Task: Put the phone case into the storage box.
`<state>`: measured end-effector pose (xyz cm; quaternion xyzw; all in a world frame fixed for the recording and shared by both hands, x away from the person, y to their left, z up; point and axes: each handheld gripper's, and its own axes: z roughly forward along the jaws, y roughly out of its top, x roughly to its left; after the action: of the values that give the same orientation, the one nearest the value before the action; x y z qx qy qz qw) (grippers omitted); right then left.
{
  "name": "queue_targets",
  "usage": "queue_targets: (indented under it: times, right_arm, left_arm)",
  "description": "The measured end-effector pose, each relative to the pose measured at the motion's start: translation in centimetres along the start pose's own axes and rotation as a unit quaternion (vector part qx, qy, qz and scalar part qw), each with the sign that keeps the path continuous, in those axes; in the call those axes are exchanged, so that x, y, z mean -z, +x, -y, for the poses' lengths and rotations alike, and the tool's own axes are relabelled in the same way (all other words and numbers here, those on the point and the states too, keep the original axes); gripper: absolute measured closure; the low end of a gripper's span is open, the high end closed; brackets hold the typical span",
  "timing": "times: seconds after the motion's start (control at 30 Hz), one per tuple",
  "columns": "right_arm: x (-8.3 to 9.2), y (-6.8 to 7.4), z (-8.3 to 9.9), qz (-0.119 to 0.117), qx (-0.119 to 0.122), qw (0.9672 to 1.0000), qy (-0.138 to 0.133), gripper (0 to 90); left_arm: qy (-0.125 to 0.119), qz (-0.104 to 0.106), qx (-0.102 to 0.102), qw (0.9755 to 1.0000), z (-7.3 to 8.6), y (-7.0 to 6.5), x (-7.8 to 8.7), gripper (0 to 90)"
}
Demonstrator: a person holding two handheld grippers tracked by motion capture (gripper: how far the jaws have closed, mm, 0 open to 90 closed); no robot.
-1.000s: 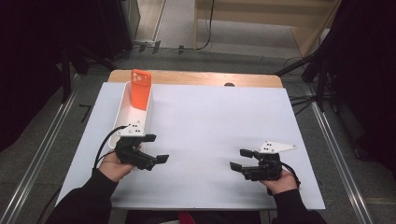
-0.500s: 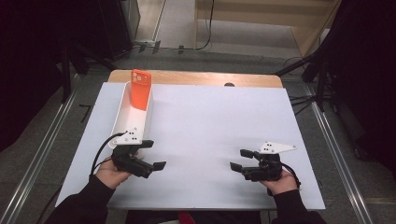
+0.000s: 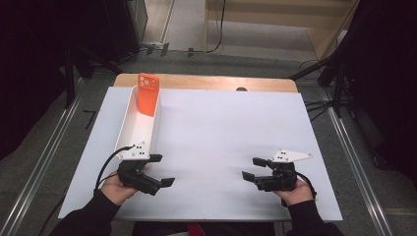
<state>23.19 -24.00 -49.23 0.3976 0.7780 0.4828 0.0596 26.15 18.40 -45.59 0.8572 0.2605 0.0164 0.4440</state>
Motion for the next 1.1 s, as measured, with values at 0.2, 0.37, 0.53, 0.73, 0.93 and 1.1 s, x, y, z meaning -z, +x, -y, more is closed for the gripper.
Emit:
queue_targets:
  times: [0.2,0.37,0.53,0.73,0.93,1.1]
  right_arm:
    - [-0.01,0.04,0.01,-0.002,0.001,1.0000,0.003,25.5]
    - [0.02,0.02,0.04,-0.003,0.003,1.0000,0.002,25.5]
    - [0.02,0.02,0.04,-0.004,0.003,1.0000,0.002,25.5]
    - [0.00,0.08,0.04,-0.004,0.004,1.0000,0.003,25.5]
    - [-0.03,0.09,0.03,-0.006,0.005,1.0000,0.003,25.5]
    - [-0.03,0.10,0.04,-0.006,0.009,0.9999,0.004,25.5]
  left_arm:
    - [0.006,0.000,-0.009,0.9999,0.19,-0.28,-0.28,6.1]
    - [0.007,0.001,-0.004,1.0000,0.50,-0.30,-0.39,6.1]
    - [0.016,-0.001,-0.006,0.9999,0.83,-0.52,-0.49,6.1]
    - [0.018,-0.004,-0.009,0.9998,0.91,-0.42,-0.44,6.1]
    - [0.019,-0.007,-0.009,0.9998,0.98,-0.30,-0.42,6.1]
    - [0.019,-0.006,-0.010,0.9998,0.98,-0.31,-0.41,6.1]
